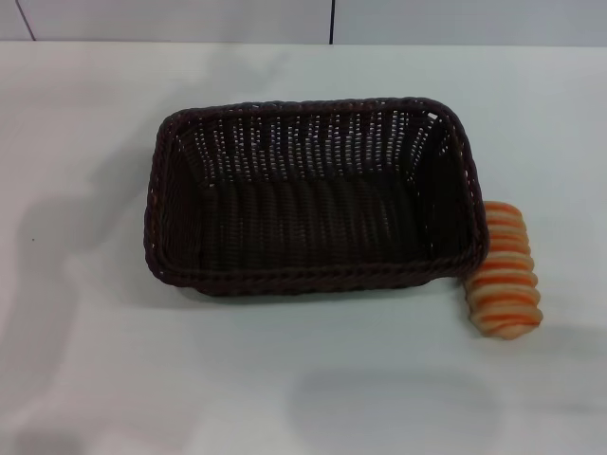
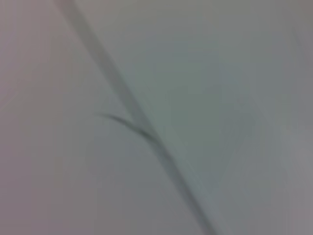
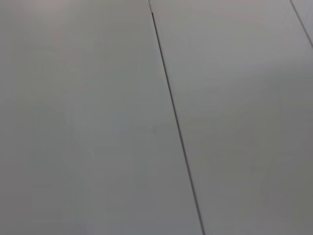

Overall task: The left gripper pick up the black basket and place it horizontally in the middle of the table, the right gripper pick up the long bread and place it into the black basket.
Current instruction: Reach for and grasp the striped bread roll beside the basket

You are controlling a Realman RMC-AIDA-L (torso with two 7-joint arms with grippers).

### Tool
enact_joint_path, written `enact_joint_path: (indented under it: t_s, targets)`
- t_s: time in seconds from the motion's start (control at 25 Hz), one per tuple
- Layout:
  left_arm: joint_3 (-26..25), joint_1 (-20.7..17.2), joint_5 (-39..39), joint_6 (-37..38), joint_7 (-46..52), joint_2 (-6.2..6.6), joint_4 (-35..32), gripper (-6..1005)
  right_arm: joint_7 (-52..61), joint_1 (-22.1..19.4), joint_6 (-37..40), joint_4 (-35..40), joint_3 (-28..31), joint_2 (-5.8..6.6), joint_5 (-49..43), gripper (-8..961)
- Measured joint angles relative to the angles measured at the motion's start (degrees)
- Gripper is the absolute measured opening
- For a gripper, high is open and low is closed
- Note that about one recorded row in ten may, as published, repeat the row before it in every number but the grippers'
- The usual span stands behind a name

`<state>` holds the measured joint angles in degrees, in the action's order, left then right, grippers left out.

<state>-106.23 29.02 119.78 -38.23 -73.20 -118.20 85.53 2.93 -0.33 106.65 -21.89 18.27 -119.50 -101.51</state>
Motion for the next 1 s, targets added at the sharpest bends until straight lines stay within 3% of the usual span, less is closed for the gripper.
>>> enact_joint_path:
  t_s: [0.04, 0.08, 0.2, 0.24, 0.28, 0.32, 0.36, 0.44, 0.48, 0.52, 0.72, 0.84, 0.92, 0.96, 1.0]
  targets:
    - [4.34, -5.37, -4.95, 9.15, -3.64, 0.03, 2.71, 676, -0.04, 0.03, -0.22, 0.34, -1.18, -0.01, 0.18, 829]
    - [4.34, -5.37, -4.95, 9.15, -3.64, 0.03, 2.71, 684, -0.04, 0.03, -0.22, 0.34, -1.18, -0.01, 0.18, 829]
    - [15.17, -14.26, -11.79, 28.68, -12.48, 0.08, 6.89, 709, -0.05, 0.1, -0.82, 0.63, -2.53, -0.02, 0.3, 829]
    - [21.48, -17.98, -11.14, 40.85, -14.52, 0.21, 7.23, 734, -0.06, 0.11, -1.35, 0.66, -3.44, -0.03, 0.3, 829]
    - [21.48, -17.98, -11.14, 40.85, -14.52, 0.21, 7.23, 759, -0.06, 0.11, -1.35, 0.66, -3.44, -0.03, 0.3, 829]
    - [25.69, -19.92, -8.51, 50.0, -14.17, 0.21, 6.52, 785, -0.07, 0.13, -1.85, 0.69, -3.81, -0.03, 0.27, 829]
    - [27.45, -20.52, -7.2, 53.19, -13.55, 0.19, 5.81, 810, -0.07, 0.18, -2.44, 0.69, -3.94, -0.04, 0.19, 829]
    - [33.9, -22.23, 0.14, 67.53, -9.6, 0.19, 2.07, 833, -0.08, 0.41, -3.82, 0.72, -4.36, -0.04, -0.03, 829]
    - [33.9, -22.23, 0.14, 67.53, -9.6, 0.19, 2.07, 832, -0.08, 0.41, -3.82, 0.72, -4.36, -0.04, -0.03, 829]
    - [37.91, -23.52, 10.5, 79.97, -0.47, 0.0, -3.89, 830, -0.09, 0.55, -4.15, 0.69, -4.53, -0.04, -0.04, 829]
    - [39.0, -24.9, 23.61, 90.71, 23.13, 0.14, -14.81, 827, -0.11, 1.36, -6.65, 0.61, -5.64, 0.02, -0.04, 829]
    - [34.75, -23.92, 29.9, 94.78, 46.55, 0.23, -28.64, 827, -0.13, 1.84, -8.78, 0.51, -9.06, -0.04, -0.04, 829]
    - [33.95, -23.39, 30.68, 95.57, 49.69, 0.23, -31.29, 827, -0.13, 1.91, -9.38, 0.51, -10.1, -0.05, -0.04, 829]
    - [32.78, -21.86, 31.7, 96.76, 54.65, 0.15, -37.53, 827, -0.13, 2.0, -9.95, 0.52, -11.05, -0.06, -0.04, 829]
    - [32.52, -21.28, 31.8, 96.95, 55.52, 0.1, -39.43, 827, -0.13, 2.23, -10.54, 0.6, -12.17, -0.07, -0.04, 830]
